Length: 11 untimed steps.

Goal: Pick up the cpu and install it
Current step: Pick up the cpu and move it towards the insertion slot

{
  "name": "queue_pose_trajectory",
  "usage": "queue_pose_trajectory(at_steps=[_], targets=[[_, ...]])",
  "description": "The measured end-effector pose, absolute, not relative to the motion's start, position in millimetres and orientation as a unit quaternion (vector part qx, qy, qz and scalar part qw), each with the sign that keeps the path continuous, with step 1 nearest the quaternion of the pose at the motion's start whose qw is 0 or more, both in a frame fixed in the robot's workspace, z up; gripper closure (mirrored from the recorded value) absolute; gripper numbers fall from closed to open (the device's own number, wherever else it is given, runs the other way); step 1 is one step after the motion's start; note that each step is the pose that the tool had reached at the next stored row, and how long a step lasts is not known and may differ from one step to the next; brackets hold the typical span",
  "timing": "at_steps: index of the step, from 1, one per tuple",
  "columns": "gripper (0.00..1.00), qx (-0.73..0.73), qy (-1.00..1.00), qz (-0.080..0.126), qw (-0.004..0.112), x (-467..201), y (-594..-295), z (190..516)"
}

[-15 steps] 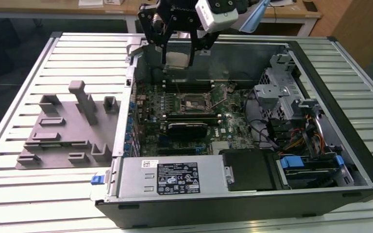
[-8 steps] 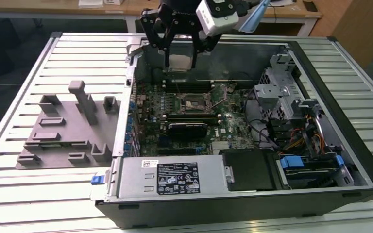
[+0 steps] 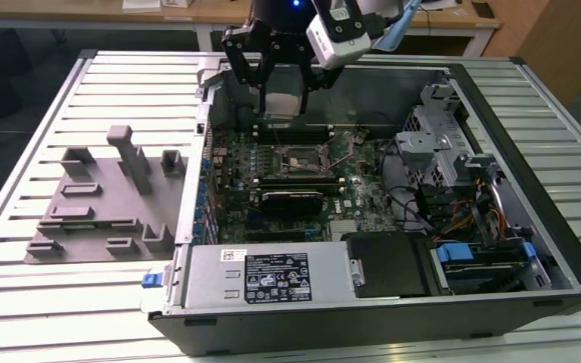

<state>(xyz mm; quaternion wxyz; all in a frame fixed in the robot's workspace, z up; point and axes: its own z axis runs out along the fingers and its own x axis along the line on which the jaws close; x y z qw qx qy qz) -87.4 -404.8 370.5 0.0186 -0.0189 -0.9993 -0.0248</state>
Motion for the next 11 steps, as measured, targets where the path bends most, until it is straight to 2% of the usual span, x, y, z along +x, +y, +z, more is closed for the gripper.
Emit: queue_pose_trajectory(at_steps=[11], targets=[[0.46,-0.015,-1.000,-0.025,0.006,-83,-405,358]])
